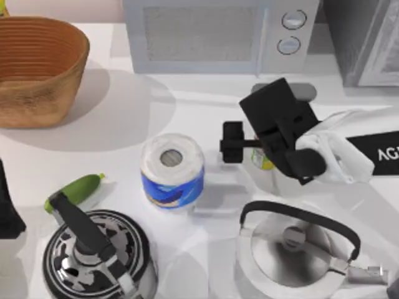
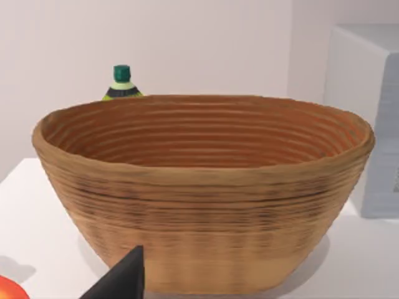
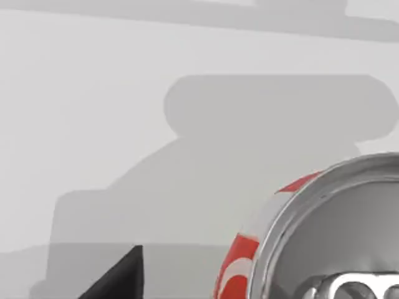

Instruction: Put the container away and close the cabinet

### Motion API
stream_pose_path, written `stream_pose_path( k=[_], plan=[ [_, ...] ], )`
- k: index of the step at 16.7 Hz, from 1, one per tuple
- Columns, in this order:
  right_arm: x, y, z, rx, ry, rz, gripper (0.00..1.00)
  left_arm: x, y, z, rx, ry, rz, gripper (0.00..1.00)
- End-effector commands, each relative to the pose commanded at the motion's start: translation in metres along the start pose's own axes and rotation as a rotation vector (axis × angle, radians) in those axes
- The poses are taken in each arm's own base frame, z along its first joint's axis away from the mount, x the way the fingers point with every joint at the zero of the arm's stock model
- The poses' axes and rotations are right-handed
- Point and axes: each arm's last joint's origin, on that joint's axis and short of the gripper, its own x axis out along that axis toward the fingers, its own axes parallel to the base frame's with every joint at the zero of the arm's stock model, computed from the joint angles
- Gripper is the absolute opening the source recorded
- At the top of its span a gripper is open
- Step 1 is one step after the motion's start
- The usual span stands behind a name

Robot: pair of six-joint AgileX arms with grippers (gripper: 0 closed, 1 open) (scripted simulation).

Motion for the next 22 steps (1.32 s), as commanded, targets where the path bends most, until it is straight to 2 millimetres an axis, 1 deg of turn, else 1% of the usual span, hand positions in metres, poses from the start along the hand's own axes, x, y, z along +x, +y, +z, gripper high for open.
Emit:
stream_pose_path(
  k=[3,7,20,21,22],
  plan=[
    [0.018,0.004,-0.005,-0.001,0.000,0.002,1.00,0.000,0.000,0.000,0.000,0.000,0.000,1.00],
    [0.020,0.005,-0.006,-0.001,0.000,0.002,1.00,0.000,0.000,0.000,0.000,0.000,0.000,1.00],
    [0.020,0.005,-0.006,-0.001,0.000,0.002,0.02,0.000,0.000,0.000,0.000,0.000,0.000,1.00],
    [0.020,0.005,-0.006,-0.001,0.000,0.002,0.00,0.000,0.000,0.000,0.000,0.000,0.000,1.00],
    [0.020,0.005,-0.006,-0.001,0.000,0.002,0.00,0.000,0.000,0.000,0.000,0.000,0.000,1.00]
  ],
)
